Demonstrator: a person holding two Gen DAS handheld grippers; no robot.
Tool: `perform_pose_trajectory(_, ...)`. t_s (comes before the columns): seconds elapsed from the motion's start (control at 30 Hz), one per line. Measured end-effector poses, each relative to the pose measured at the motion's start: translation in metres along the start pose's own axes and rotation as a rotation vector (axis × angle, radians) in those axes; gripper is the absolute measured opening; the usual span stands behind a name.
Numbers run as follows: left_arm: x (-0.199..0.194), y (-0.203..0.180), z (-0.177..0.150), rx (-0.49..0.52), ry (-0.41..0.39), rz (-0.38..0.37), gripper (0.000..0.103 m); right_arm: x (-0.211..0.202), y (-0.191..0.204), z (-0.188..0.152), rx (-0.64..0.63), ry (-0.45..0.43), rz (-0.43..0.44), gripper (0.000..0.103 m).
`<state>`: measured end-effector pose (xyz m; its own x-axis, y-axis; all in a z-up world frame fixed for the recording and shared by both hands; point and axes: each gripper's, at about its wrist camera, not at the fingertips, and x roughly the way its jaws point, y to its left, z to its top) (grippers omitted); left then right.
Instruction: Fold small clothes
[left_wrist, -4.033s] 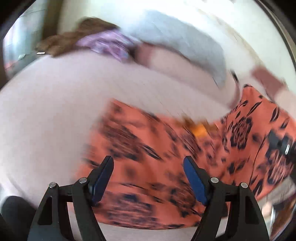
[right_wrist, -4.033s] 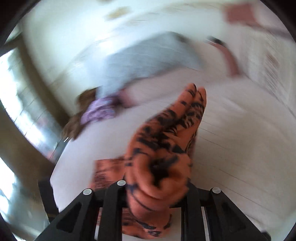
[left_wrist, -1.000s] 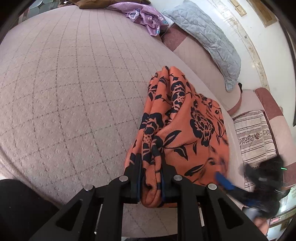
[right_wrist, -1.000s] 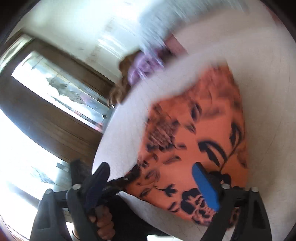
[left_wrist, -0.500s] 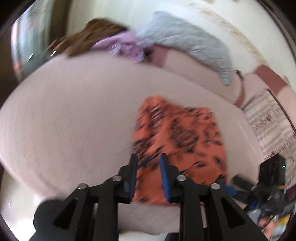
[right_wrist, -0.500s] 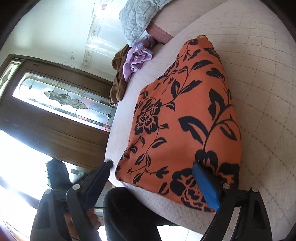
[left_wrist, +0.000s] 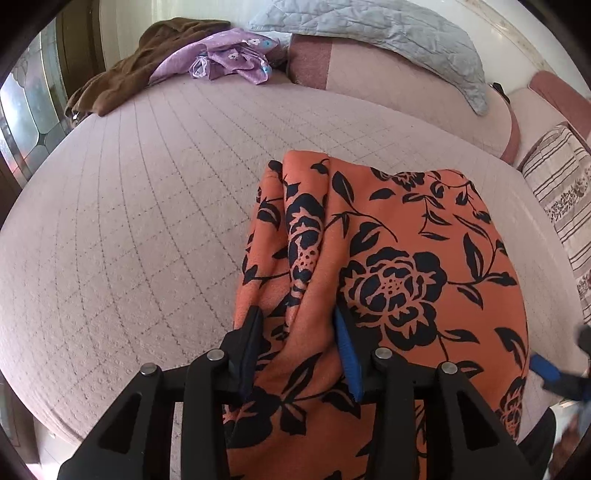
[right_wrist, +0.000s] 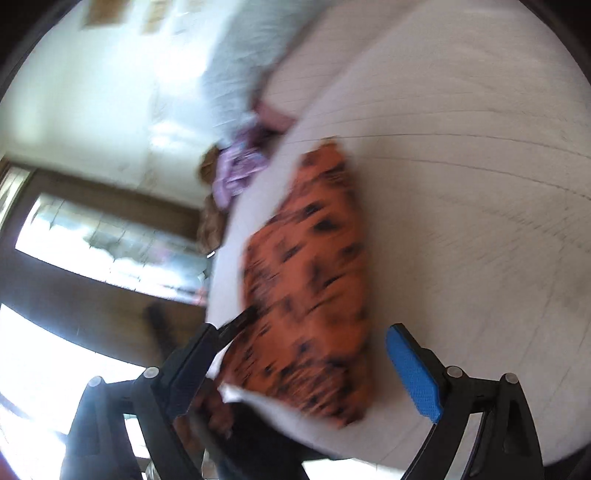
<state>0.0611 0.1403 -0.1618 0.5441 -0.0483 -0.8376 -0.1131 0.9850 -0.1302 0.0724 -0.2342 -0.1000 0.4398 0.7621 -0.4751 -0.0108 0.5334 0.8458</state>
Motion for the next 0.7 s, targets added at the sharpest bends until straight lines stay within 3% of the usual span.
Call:
perform_pose_trajectory(0.1,0.001,0.006,0.0,-0.024,0.002,-0.023,0.043,0.029,-0.013,0.023,0.047,0.056,-0.014,0.095)
perform_pose_trajectory(0.2,0.002,0.007,0.001,-0.005,-0.006,-0.016,0.044,0.061,-0.012,0.037,0.084,0.118,0.043,0.091)
perform_pose_trajectory(0.23,0.002,0.006,-0.002,0.0,-0.01,-0.011,0.044,0.074,-0.01,0.039,0.069,0.146,0.015,0.081)
perform_pose_trajectory(0.27,0.002,0.004,-0.003,0.003,-0.01,-0.01,0.045,0.083,-0.004,0.041,0.013,0.16,-0.048,0.038)
perform_pose_trajectory(0.3,0.001,0.003,-0.003,0.006,-0.011,-0.01,0.045,0.089,0.007,0.04,-0.049,0.168,-0.135,0.038)
perform_pose_trajectory(0.43,0.004,0.001,-0.006,0.015,-0.02,-0.006,0.046,0.076,0.066,0.02,-0.345,0.08,-0.327,0.035)
perform_pose_trajectory(0.47,0.004,-0.003,-0.006,0.02,-0.021,-0.002,0.046,0.079,0.066,0.018,-0.367,0.091,-0.355,0.037)
perform_pose_trajectory(0.5,0.004,-0.005,-0.007,0.023,-0.021,0.002,0.046,0.086,0.054,0.021,-0.34,0.127,-0.368,0.047)
perform_pose_trajectory(0.57,0.002,-0.004,-0.007,0.011,-0.014,-0.009,0.046,0.078,0.019,0.031,-0.131,0.131,-0.273,0.062)
perform_pose_trajectory(0.6,0.003,-0.002,-0.007,-0.001,-0.011,-0.021,0.046,0.068,0.009,0.032,-0.054,0.121,-0.202,0.063)
perform_pose_trajectory(0.7,0.005,-0.001,-0.007,0.0,-0.015,-0.021,0.046,0.04,0.004,0.018,-0.017,0.099,-0.117,0.068)
